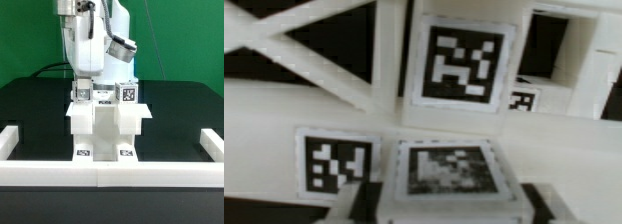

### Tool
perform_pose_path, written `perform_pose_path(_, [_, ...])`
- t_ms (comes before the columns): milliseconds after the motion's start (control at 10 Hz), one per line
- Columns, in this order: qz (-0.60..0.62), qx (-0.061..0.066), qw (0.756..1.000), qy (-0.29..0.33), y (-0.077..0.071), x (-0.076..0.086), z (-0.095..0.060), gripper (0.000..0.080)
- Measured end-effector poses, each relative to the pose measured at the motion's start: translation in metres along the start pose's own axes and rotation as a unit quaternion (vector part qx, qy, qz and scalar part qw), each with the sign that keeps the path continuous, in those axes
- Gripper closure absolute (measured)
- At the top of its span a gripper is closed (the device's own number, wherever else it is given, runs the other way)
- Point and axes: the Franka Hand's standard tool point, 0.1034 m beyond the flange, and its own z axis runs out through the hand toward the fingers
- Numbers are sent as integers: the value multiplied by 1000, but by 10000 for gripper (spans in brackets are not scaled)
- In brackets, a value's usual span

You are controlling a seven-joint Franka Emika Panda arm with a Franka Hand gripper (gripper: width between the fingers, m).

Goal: Assemble chair

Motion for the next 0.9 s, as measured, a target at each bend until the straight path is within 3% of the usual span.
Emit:
perform_pose_path(300, [113, 3, 994, -5, 0, -1, 0, 528])
perform_pose_path(900, [324, 3, 946, -12, 0, -1, 0, 528])
